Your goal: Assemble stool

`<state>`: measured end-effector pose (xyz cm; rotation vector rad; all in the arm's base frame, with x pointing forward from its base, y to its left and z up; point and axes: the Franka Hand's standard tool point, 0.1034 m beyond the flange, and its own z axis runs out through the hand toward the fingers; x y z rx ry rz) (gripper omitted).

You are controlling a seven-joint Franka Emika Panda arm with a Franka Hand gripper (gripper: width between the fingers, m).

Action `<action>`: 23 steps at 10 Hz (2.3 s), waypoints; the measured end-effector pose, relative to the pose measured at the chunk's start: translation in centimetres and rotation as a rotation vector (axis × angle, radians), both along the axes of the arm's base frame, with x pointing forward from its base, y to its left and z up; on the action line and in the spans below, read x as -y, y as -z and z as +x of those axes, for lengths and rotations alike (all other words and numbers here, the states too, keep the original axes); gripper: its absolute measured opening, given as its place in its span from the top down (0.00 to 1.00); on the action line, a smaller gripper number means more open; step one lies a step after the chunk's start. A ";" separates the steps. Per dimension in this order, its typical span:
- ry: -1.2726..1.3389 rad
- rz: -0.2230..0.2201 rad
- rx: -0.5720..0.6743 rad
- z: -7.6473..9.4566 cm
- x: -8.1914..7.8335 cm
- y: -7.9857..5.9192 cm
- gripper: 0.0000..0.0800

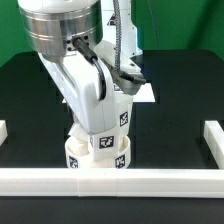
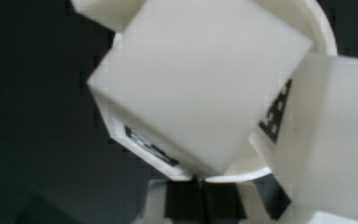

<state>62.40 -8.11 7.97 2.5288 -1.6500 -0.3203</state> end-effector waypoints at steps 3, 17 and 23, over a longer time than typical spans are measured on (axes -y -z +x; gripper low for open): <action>0.002 0.000 0.001 0.0 0.0 -0.1 1.00; 0.215 -0.060 0.091 1.2 -0.4 -1.7 0.19; 0.256 -0.079 0.105 0.5 -0.5 -0.5 0.19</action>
Offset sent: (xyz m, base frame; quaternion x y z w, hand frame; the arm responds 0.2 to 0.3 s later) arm -0.0101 0.0052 0.0165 -0.0135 -0.0155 0.0278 0.9994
